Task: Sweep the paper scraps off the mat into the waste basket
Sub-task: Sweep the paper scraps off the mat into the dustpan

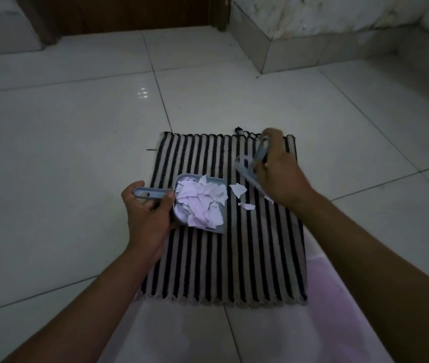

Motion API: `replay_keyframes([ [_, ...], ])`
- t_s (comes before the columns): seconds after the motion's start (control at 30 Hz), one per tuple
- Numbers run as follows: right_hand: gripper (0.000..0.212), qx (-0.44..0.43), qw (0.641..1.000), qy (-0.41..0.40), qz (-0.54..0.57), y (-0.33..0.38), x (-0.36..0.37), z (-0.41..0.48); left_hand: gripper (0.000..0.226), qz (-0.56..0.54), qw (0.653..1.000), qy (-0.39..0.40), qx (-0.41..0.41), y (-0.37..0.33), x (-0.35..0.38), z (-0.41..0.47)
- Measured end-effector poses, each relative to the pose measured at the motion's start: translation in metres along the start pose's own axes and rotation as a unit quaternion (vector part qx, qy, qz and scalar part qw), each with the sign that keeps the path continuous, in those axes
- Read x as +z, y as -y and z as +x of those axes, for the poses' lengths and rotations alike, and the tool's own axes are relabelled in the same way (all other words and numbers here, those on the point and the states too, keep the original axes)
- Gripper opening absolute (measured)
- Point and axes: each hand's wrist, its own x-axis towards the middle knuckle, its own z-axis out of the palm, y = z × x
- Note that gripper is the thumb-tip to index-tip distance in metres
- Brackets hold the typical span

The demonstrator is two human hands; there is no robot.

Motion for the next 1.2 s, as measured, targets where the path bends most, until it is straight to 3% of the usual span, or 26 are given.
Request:
replay_keyframes([
  [0.1, 0.047, -0.009, 1.000, 0.001, -0.012, 0.011, 0.025, -0.021, 0.054, 0.005, 1.000, 0.002, 0.004, 0.000, 0.003, 0.002],
  [0.23, 0.040, 0.016, 0.996, -0.057, 0.071, 0.029, 0.041, -0.050, 0.056, 0.008, 1.000, -0.009, 0.002, 0.004, 0.001, -0.001],
  [0.4, 0.040, 0.101, 0.973, -0.129, 0.165, 0.039, 0.025, -0.066, 0.059, -0.009, 1.000, -0.014, -0.020, 0.009, -0.006, -0.009],
  [0.53, 0.038, 0.158, 0.958, -0.194, 0.140, 0.024, 0.012, -0.088, 0.054, -0.033, 0.999, -0.014, -0.036, 0.013, -0.008, -0.026],
  [0.77, 0.032, 0.121, 0.969, -0.182, 0.118, 0.044, 0.053, -0.101, 0.051, -0.055, 0.997, -0.036, -0.040, 0.015, -0.002, -0.043],
  [1.03, 0.037, 0.113, 0.976, -0.157, 0.102, 0.030, 0.013, -0.064, 0.054, -0.062, 0.996, -0.040, -0.045, 0.009, 0.002, -0.039],
  [1.2, 0.036, 0.094, 0.989, -0.090, 0.069, 0.038, 0.032, -0.041, 0.057, -0.071, 0.996, -0.036, -0.043, 0.008, 0.009, -0.032],
])
